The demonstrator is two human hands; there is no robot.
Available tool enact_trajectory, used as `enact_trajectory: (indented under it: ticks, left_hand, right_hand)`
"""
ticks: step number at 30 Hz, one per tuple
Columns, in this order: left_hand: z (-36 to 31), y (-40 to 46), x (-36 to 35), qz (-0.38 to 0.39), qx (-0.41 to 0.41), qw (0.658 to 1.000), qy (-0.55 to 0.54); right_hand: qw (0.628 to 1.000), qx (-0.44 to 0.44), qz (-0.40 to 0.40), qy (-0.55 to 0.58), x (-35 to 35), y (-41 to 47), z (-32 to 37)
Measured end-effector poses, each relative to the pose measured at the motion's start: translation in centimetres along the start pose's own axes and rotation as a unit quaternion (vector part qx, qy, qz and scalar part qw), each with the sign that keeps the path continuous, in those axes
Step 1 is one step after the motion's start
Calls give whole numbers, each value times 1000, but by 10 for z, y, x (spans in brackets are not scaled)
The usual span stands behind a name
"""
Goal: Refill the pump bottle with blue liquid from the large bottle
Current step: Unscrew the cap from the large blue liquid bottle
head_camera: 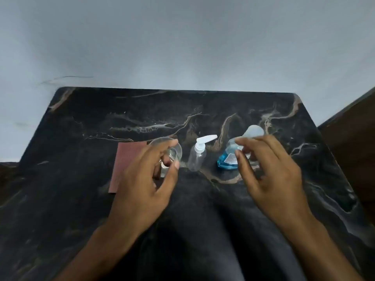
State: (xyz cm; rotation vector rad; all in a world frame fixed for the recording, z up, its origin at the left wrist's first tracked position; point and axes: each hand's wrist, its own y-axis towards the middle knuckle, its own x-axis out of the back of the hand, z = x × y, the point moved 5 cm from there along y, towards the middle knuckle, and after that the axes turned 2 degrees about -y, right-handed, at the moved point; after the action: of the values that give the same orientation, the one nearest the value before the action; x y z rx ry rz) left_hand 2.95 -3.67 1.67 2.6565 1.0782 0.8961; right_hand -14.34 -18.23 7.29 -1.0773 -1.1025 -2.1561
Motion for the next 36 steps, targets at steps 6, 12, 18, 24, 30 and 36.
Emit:
enact_trajectory:
  ticks: [6, 12, 18, 24, 30, 36]
  left_hand:
    - [32, -28, -10, -34, -22, 998, 36]
    - [45, -37, -13, -72, -74, 994, 26]
    - [44, -54, -23, -69, -118, 991, 1]
    - [43, -67, -43, -63, -51, 995, -51]
    - [38, -75, -54, -19, -26, 998, -54]
    - [35, -72, -50, -29, -16, 999, -39]
  right_hand:
    - [999, 9, -37, 13, -35, -31, -15]
    - [998, 31, -62, 9, -43, -38, -24]
    - [997, 51, -51, 3, -52, -50, -22]
    - [997, -2, -54, 45, -61, -65, -30]
    - [996, -45, -56, 61, -65, -73, -39]
    - [994, -82, -38, 69, -64, -74, -46]
